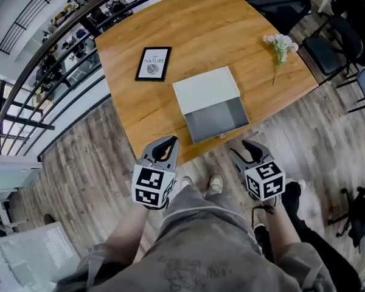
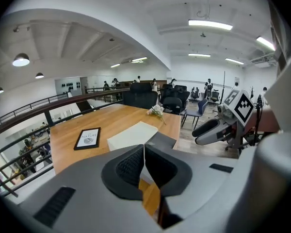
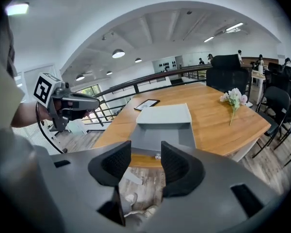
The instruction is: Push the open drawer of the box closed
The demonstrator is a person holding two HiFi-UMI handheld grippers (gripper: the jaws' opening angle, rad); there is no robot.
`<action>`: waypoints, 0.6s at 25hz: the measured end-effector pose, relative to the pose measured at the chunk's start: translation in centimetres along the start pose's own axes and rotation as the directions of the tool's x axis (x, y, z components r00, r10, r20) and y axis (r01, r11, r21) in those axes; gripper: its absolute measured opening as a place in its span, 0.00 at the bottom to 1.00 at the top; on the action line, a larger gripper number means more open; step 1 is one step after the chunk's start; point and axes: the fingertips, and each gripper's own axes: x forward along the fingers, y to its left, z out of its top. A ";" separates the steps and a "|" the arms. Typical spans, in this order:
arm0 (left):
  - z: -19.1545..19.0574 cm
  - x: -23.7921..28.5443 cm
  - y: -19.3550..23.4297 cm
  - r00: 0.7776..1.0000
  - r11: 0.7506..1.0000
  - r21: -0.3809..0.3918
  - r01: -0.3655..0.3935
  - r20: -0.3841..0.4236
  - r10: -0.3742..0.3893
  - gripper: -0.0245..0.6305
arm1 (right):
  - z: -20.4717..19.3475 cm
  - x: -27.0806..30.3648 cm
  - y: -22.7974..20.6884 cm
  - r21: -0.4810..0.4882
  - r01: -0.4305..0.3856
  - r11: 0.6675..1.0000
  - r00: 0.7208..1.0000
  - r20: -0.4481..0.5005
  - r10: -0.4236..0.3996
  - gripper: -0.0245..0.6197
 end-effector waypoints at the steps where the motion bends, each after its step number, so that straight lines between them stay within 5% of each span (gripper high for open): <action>1: -0.7 0.4 0.2 1.000 1.000 -0.008 0.006 -0.013 -0.007 0.07 | -0.6 0.6 0.0 0.010 0.001 1.000 1.000 -0.020 -0.001 0.34; 15: -8.9 5.1 2.4 0.966 0.984 -0.021 0.176 -0.189 -0.177 0.07 | -7.1 8.6 -0.3 0.101 0.127 0.987 0.969 -0.224 -0.102 0.34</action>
